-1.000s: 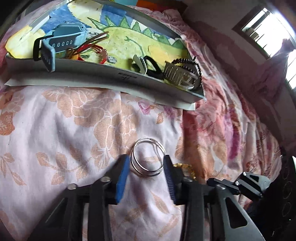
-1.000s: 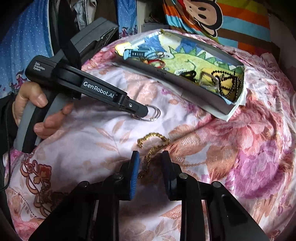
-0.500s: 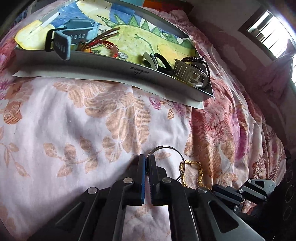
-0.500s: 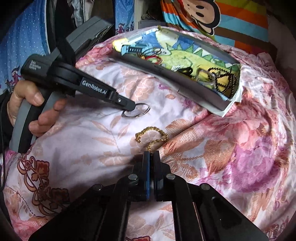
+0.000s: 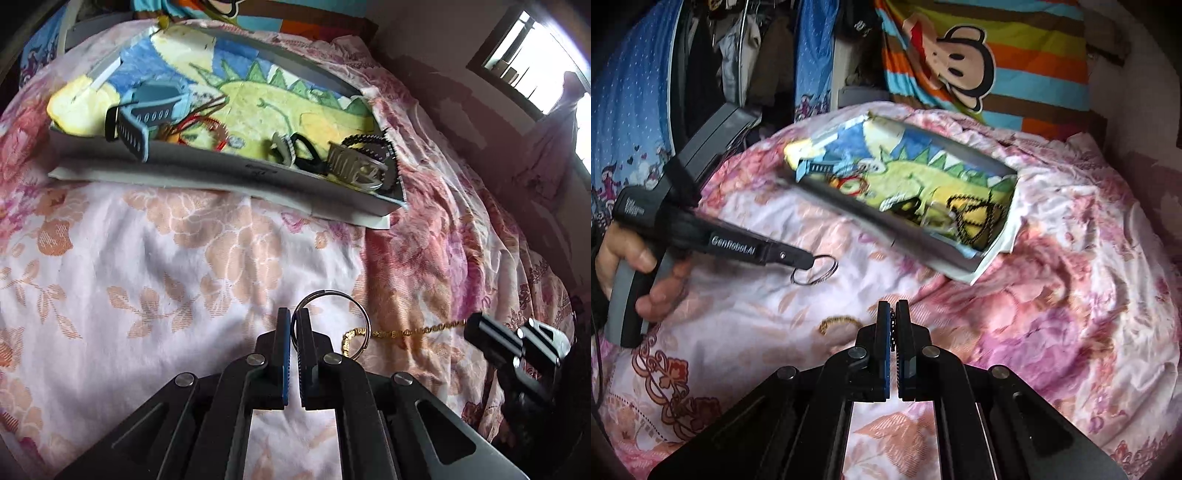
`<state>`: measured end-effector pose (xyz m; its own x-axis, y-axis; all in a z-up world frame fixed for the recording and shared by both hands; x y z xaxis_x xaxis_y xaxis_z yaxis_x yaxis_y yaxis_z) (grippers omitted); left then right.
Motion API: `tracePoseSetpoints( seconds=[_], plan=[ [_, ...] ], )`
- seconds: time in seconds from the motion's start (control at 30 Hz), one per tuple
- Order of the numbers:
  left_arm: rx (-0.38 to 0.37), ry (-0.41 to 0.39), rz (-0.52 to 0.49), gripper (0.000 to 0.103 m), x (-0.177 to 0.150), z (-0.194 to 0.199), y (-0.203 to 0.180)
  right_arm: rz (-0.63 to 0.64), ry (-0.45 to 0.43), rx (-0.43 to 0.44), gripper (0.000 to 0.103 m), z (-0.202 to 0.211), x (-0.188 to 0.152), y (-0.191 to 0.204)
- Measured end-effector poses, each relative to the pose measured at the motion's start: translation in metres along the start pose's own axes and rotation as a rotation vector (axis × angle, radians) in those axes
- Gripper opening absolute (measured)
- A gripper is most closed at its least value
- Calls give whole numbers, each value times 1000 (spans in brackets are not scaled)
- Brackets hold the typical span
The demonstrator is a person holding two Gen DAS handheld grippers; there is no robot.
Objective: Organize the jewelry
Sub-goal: 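Carry the ring into the tray with the left tool while the right tool drops the chain there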
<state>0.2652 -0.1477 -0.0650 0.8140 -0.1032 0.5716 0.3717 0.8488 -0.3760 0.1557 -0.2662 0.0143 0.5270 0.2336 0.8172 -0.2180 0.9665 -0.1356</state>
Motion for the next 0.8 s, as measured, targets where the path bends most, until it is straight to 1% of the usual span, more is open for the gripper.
tracePoseSetpoints(
  seconds=[0.27,0.47,0.6,0.67,0.8],
  plan=[
    [4,-92,-39,3,12,22,-12,19,-142,-15,3,10,37,-2],
    [45,-143,-39,3,30,37,-11,-7,-252,-23,3,4,86,-16],
    [65,-188,-1,3,61,45,-5,-13,-331,-26,3,1,120,-26],
    [82,-222,2,3,78,47,-5,-5,-350,-31,3,-4,131,-27],
    [119,-277,3,3,108,42,-5,-1,-364,-35,3,-32,146,-35]
  ],
)
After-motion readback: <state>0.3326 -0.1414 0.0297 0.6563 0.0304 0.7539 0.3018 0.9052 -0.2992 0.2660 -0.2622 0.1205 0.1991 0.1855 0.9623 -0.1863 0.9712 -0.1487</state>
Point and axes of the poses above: each gripper's, at about its wrist camera, not at the fingertips, and z roughly against the way its jaws point, y to its left, x to its top, the point moved 3 cm from there along -z, roughly the way its jaws point, and after that the axes turned 5 degrees about -y, right-handed, at the moved point
